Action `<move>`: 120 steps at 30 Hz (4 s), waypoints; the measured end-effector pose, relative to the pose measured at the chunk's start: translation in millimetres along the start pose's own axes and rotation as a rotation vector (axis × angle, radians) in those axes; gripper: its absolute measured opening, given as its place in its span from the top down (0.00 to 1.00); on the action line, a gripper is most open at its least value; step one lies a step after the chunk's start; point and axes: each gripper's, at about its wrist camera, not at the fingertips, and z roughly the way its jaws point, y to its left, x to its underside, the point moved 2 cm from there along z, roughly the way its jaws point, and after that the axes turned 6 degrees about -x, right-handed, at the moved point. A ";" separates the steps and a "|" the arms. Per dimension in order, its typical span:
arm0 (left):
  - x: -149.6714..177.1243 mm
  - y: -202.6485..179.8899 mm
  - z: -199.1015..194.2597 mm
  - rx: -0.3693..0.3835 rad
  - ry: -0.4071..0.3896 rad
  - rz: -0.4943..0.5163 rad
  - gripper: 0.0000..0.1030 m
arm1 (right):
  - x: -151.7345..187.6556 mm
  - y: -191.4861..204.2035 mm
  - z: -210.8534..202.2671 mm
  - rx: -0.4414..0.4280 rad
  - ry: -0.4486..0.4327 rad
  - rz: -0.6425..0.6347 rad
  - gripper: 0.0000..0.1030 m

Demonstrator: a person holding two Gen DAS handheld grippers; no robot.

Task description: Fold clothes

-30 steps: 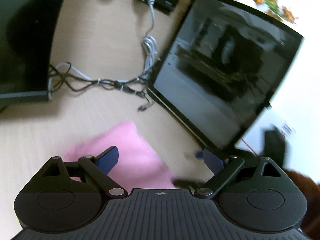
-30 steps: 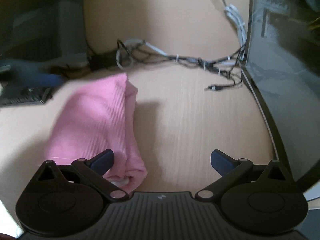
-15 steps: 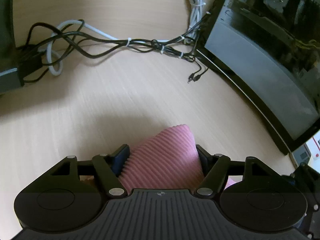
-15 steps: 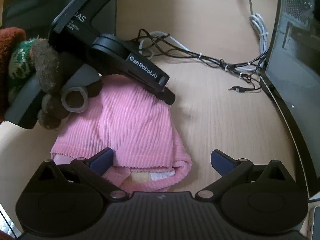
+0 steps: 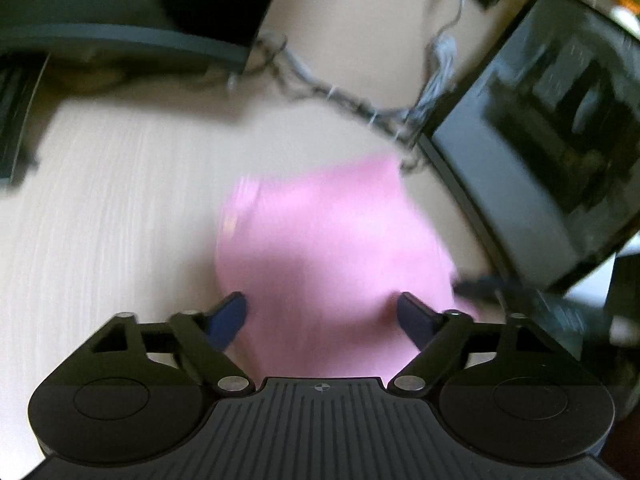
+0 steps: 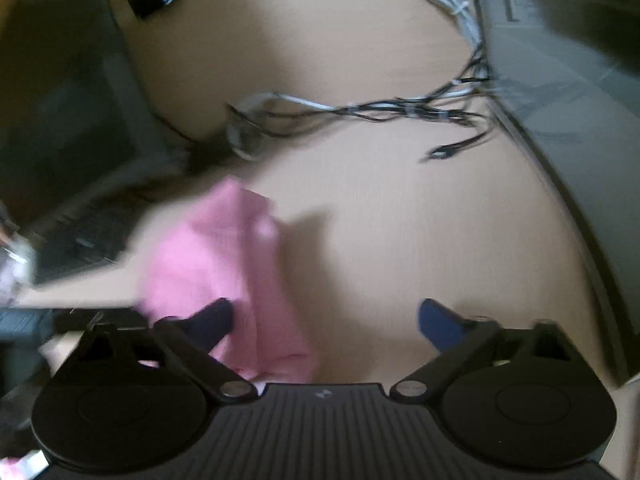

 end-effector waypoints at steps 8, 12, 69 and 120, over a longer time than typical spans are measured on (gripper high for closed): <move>12.3 28.4 -23.4 -0.080 -0.042 -0.072 0.27 | 9.3 22.5 31.3 0.085 0.058 -0.185 0.28; 15.8 42.8 -33.5 -0.124 -0.065 -0.103 0.27 | 5.2 48.0 46.9 0.052 0.070 -0.252 0.31; -105.2 134.9 -22.5 0.020 -0.085 -0.050 0.32 | -3.2 182.8 58.0 -0.460 0.084 -0.380 0.12; -15.8 166.2 -59.9 -0.214 -0.008 0.014 0.12 | 24.3 168.1 99.3 -0.049 0.042 -0.410 0.17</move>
